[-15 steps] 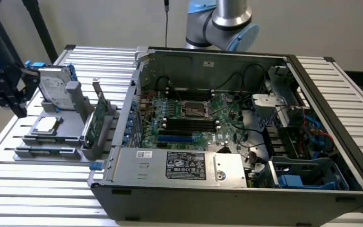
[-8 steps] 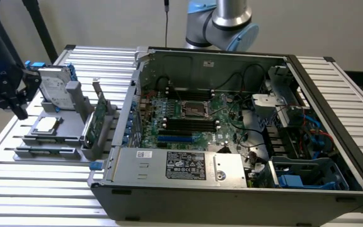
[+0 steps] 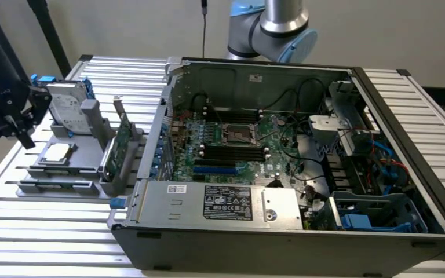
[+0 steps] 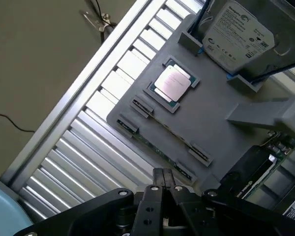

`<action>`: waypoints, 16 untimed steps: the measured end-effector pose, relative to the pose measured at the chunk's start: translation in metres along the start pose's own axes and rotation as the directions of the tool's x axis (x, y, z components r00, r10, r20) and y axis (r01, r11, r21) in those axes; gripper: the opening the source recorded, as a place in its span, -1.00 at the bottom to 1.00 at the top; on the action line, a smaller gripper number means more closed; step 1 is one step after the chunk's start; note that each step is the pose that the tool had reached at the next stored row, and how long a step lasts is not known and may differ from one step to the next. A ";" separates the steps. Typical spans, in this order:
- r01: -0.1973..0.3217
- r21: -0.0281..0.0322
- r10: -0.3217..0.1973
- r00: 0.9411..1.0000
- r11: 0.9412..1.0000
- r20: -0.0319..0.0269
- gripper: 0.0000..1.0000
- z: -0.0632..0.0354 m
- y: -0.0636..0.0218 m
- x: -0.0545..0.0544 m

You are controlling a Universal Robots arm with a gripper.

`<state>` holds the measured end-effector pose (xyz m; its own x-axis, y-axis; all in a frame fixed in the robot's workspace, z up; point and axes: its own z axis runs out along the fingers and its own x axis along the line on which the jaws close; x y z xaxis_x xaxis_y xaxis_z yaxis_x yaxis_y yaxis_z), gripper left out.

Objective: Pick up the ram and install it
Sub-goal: 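Pick up the ram and move it above insertion slot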

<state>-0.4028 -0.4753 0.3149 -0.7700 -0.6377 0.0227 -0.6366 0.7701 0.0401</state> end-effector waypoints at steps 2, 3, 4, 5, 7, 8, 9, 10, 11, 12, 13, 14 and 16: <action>0.036 0.001 -0.036 0.999 0.999 -0.001 -0.79 0.0011 -0.0001 0.000; 0.055 0.001 -0.055 0.998 0.998 -0.002 -0.79 0.0017 -0.0001 0.000; 0.073 0.002 -0.073 0.997 0.997 -0.003 -0.79 0.0021 -0.0001 0.000; 0.091 0.002 -0.091 0.996 0.996 -0.004 -0.79 0.0026 -0.0001 0.000; 0.127 0.003 -0.127 0.992 0.992 -0.005 -0.79 0.0035 -0.0002 0.000; 0.145 0.003 -0.145 0.989 0.989 -0.006 -0.79 0.0040 -0.0002 0.000; 0.163 0.003 -0.163 0.987 0.987 -0.007 -0.79 0.0045 -0.0002 0.000; 0.180 0.003 -0.180 0.984 0.984 -0.008 -0.79 0.0048 -0.0002 0.000; 0.198 0.004 -0.198 0.980 0.980 -0.009 -0.79 0.0051 -0.0001 0.000; 0.216 0.004 -0.215 0.976 0.976 -0.009 -0.79 0.0055 -0.0001 0.000; 0.235 0.004 -0.235 0.972 0.972 -0.010 -0.79 0.0059 -0.0001 0.000; 0.252 0.004 -0.252 0.968 0.968 -0.011 -0.79 0.0062 0.0000 0.000; 0.287 0.005 -0.287 0.958 0.958 -0.012 -0.79 0.0067 0.0000 0.000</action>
<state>-0.4028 -0.4749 0.3081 -0.5547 -0.8318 0.0228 -0.8308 0.5551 0.0401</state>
